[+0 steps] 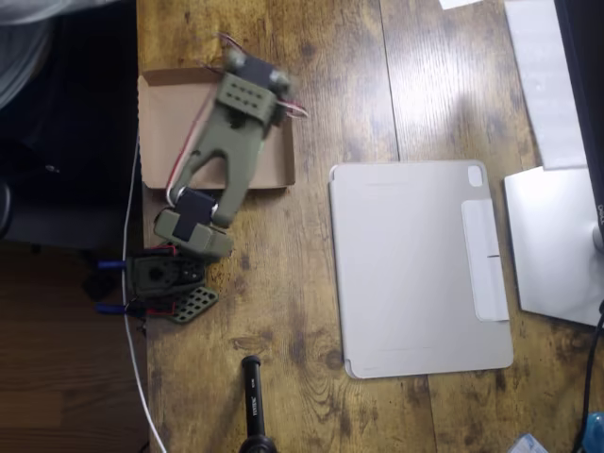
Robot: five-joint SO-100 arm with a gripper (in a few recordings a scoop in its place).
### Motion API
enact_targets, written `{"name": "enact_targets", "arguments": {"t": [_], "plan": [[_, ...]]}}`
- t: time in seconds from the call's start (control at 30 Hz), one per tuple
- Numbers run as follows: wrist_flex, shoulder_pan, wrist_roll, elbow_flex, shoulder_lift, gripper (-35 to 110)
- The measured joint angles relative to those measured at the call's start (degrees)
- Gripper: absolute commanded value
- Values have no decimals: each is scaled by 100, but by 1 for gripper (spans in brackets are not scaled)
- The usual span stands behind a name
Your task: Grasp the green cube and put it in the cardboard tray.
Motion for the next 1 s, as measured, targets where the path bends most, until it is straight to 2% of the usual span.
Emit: {"name": "enact_targets", "arguments": {"t": [0.07, 0.27, 0.43, 0.6, 1.0], "plan": [[35, 483, 70, 237, -44, 16], [35, 2962, -35, 562, -387, 13], [35, 4025, 26, 659, -589, 12], [35, 4377, 9, 958, -615, 0], [35, 4623, -70, 1160, -782, 0]]}}
